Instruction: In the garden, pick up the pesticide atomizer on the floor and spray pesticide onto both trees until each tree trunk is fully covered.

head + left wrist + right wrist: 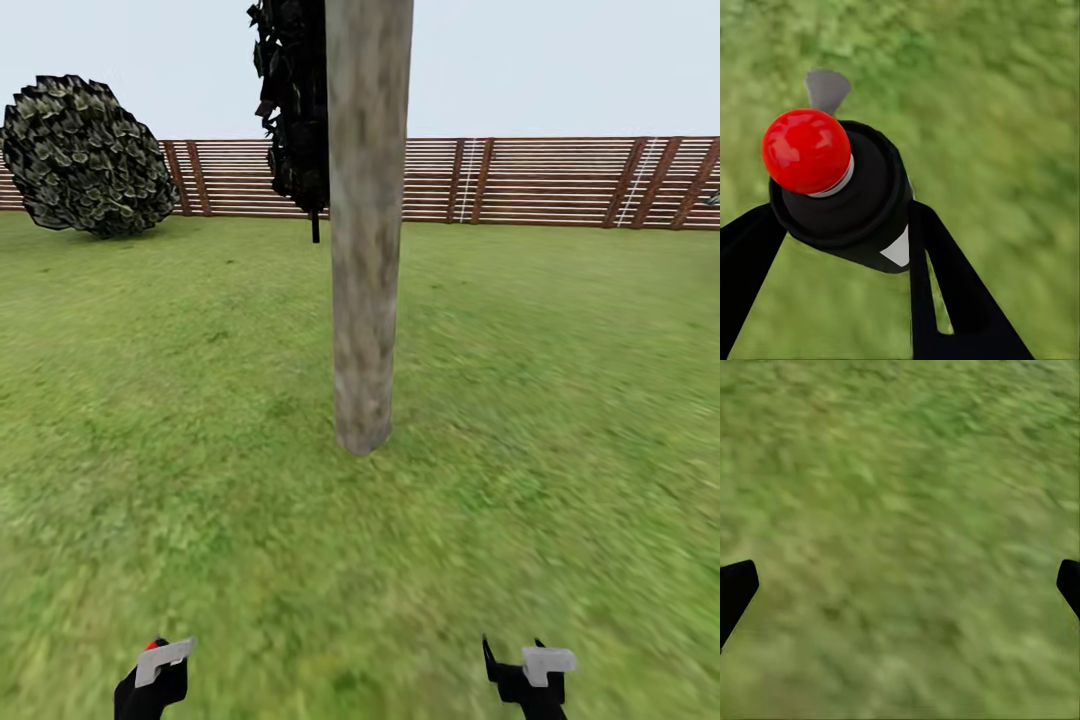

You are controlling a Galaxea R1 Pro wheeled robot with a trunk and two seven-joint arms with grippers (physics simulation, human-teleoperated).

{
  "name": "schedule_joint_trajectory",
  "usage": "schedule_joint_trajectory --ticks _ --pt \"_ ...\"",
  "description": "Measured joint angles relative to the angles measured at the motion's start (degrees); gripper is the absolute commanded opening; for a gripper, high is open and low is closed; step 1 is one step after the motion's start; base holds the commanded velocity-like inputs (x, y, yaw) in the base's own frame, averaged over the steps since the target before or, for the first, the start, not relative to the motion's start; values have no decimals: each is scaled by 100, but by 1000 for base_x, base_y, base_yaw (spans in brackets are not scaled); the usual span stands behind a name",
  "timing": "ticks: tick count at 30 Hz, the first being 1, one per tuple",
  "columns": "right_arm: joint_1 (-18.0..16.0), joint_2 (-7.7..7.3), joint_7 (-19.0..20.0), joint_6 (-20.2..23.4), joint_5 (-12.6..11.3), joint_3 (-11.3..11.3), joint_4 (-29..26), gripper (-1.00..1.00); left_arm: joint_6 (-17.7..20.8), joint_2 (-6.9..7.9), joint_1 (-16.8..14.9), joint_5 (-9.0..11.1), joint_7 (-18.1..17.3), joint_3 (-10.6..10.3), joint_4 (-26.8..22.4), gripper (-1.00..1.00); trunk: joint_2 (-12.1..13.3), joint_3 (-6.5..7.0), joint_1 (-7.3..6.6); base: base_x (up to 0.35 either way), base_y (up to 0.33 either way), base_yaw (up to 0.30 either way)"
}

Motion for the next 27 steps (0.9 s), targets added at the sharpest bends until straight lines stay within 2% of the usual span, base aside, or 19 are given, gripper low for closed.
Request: schedule_joint_trajectory --ticks 10,15,17,18,20,21,23,24,25,26,27 --pt "0 3 0 0 4 0 2 100 0 2 -2 4 0 1 0 -100 0 0 0 325 0 0" --pt "0 8 30 16 4 4 -23 100 11 34 -3 -52 -47 -66 -71 -100 0 0 3 50 0 0" --pt "-1 -47 93 18 337 182 -244 100 23 93 -74 -426 -233 -235 -94 -100 0 0 3 2 0 0" --pt "-2 -129 299 76 1002 476 -591 100 49 226 -83 -940 -606 -452 -99 -100 0 0 3 0 0 0" --pt "-1 -183 676 333 1765 683 -997 100 105 346 -174 -1556 -1205 -540 -166 -100 0 1 3 0 0 0" --pt "-1 -191 797 449 1932 715 -1099 100 125 367 -227 -1697 -1378 -549 -190 -100 0 0 3 0 0 0" --pt "-15 -208 1318 1013 2464 784 -1455 100 263 415 -507 -2216 -2088 -593 -265 -100 0 1 3 0 0 0" --pt "-32 -213 1770 1424 2757 804 -1704 100 501 430 -732 -2596 -2700 -631 -286 -100 1 1 3 0 0 0" --pt "-42 -215 2092 1657 2915 810 -1898 100 720 438 -888 -2872 -3150 -633 -301 -100 0 1 3 0 0 0" --pt "-46 -216 2257 1757 2984 811 -2006 100 829 440 -960 -3029 -3379 -638 -303 -100 0 0 3 0 0 0" --pt "-60 -217 2729 1965 3119 817 -2335 100 1073 428 -1127 -3451 -3988 -649 -312 -100 0 1 3 0 0 0"
